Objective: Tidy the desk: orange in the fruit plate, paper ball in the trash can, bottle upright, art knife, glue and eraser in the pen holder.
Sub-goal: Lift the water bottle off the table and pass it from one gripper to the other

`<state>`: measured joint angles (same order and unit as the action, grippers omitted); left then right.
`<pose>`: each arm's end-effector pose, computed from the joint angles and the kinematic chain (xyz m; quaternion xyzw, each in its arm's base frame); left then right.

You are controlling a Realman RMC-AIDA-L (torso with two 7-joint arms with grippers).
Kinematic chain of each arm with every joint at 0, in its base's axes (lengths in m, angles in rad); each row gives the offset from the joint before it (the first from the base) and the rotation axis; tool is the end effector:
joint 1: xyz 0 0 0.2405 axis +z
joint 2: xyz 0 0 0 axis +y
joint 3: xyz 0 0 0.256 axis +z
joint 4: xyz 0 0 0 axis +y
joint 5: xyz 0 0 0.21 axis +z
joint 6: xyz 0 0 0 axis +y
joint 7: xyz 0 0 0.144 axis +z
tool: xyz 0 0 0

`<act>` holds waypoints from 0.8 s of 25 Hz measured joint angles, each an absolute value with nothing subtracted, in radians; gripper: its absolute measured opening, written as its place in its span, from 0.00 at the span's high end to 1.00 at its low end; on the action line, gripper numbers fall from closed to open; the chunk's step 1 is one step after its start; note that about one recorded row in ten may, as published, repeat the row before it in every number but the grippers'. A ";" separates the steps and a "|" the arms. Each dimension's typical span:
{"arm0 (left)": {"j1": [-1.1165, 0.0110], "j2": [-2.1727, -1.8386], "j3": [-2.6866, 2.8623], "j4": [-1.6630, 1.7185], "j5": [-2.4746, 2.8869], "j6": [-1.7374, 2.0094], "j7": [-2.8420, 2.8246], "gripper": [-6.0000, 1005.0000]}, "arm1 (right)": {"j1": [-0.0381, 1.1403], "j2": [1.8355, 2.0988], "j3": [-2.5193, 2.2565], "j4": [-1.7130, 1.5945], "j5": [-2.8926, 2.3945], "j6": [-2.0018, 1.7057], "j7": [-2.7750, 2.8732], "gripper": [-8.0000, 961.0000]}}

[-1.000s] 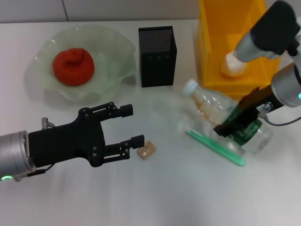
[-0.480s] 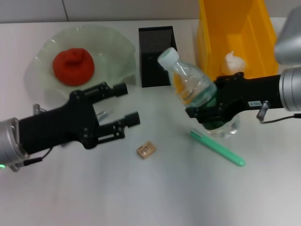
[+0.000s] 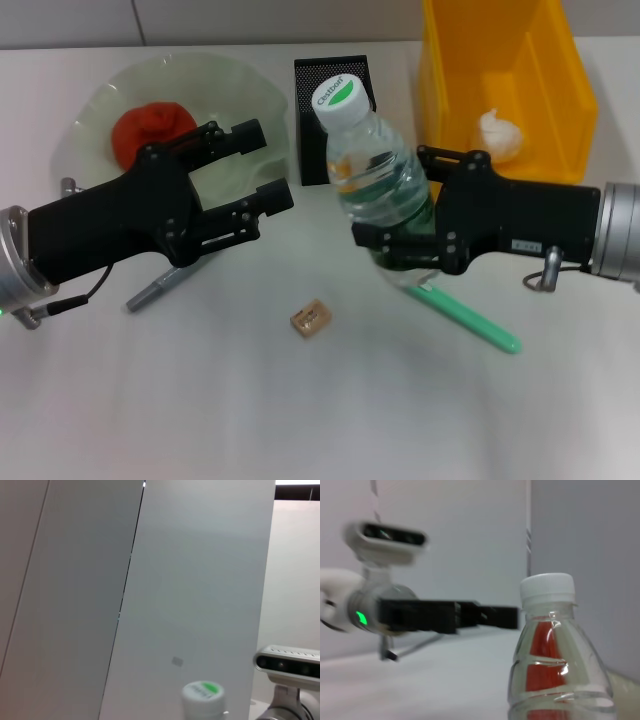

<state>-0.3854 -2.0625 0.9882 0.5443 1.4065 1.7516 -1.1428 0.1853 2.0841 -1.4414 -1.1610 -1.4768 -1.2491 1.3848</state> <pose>-0.2396 0.2839 0.0039 -0.8796 -0.1290 -0.4440 0.1118 0.1991 0.2968 -0.0200 -0.9452 0.0848 0.2668 0.1682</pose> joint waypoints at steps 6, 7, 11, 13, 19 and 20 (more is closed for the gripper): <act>-0.396 -2.064 0.987 0.544 1.405 1.757 -1.153 0.26 | 0.221 2.084 -1.439 -1.037 -1.360 -1.322 1.240 0.21; -0.398 -2.066 0.985 0.544 1.402 1.768 -1.154 0.26 | 0.228 2.084 -1.440 -1.026 -1.357 -1.323 1.236 0.21; -0.401 -2.066 0.984 0.543 1.401 1.772 -1.154 0.26 | 0.262 2.085 -1.449 -0.980 -1.355 -1.324 1.233 0.21; -0.406 -2.067 0.983 0.543 1.400 1.774 -1.155 0.26 | 0.278 2.086 -1.451 -0.958 -1.354 -1.325 1.231 0.21; -0.410 -2.068 0.990 0.543 1.401 1.773 -1.155 0.26 | 0.323 2.088 -1.453 -0.917 -1.354 -1.326 1.228 0.21; -0.410 -2.068 0.990 0.543 1.402 1.771 -1.155 0.26 | 0.329 2.088 -1.453 -0.914 -1.354 -1.326 1.228 0.21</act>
